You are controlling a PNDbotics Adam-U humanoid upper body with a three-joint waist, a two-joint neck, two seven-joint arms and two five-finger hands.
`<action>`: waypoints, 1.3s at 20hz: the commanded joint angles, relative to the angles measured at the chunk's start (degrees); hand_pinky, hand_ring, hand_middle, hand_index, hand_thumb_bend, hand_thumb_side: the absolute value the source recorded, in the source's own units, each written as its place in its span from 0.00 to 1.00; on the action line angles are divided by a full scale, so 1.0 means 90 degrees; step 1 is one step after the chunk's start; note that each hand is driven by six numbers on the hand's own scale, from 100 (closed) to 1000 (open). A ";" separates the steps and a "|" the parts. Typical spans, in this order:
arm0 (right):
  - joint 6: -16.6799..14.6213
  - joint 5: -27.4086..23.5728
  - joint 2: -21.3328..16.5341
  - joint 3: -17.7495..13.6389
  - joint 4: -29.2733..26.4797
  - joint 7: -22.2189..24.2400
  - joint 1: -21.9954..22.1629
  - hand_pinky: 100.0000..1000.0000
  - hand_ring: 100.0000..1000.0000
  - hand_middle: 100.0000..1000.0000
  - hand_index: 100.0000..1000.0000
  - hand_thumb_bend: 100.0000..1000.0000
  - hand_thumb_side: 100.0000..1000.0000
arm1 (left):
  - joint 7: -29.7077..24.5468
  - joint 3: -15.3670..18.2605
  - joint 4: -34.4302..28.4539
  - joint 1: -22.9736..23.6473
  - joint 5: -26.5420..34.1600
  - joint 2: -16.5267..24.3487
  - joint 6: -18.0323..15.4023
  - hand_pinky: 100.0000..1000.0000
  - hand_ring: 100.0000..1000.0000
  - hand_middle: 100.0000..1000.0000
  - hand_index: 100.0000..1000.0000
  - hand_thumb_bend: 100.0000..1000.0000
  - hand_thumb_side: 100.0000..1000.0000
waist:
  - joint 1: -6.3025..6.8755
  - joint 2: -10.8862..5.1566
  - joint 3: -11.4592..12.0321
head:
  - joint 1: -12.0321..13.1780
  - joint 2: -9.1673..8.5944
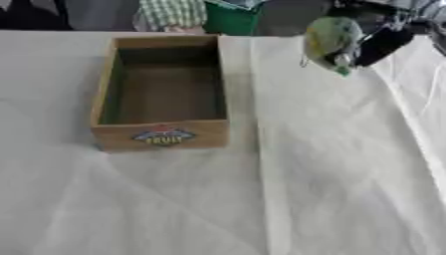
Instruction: Pick up objects on the table and place them in the box.
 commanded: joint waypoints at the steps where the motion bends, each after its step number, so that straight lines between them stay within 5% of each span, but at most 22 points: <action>1: -0.0172 0.0322 0.0373 0.0029 0.0540 -0.0106 -0.0472 0.77 0.58 0.34 0.56 0.00 0.06 | -0.0019 -0.0030 -0.0109 0.0020 0.0029 0.0196 -0.0001 0.73 0.47 0.49 0.69 0.00 0.62 | 0.0004 -0.0172 0.0047 | -0.0131 0.0041; 14: -0.0686 0.1395 0.2507 -0.0418 0.2215 -0.0786 -0.1416 0.78 0.57 0.34 0.56 0.00 0.11 | -0.0127 -0.0177 -0.0109 -0.0048 0.0128 0.0215 -0.0010 0.73 0.47 0.49 0.69 0.00 0.62 | 0.0034 -0.0191 0.0355 | -0.0531 0.0045; 26: -0.0816 0.2674 0.3603 -0.0850 0.3500 -0.1940 -0.1633 0.78 0.57 0.35 0.58 0.00 0.15 | -0.0241 -0.0268 -0.0109 -0.0232 0.0241 0.0181 0.0008 0.73 0.47 0.49 0.70 0.00 0.62 | -0.0055 -0.0037 0.0776 | -0.0932 -0.0166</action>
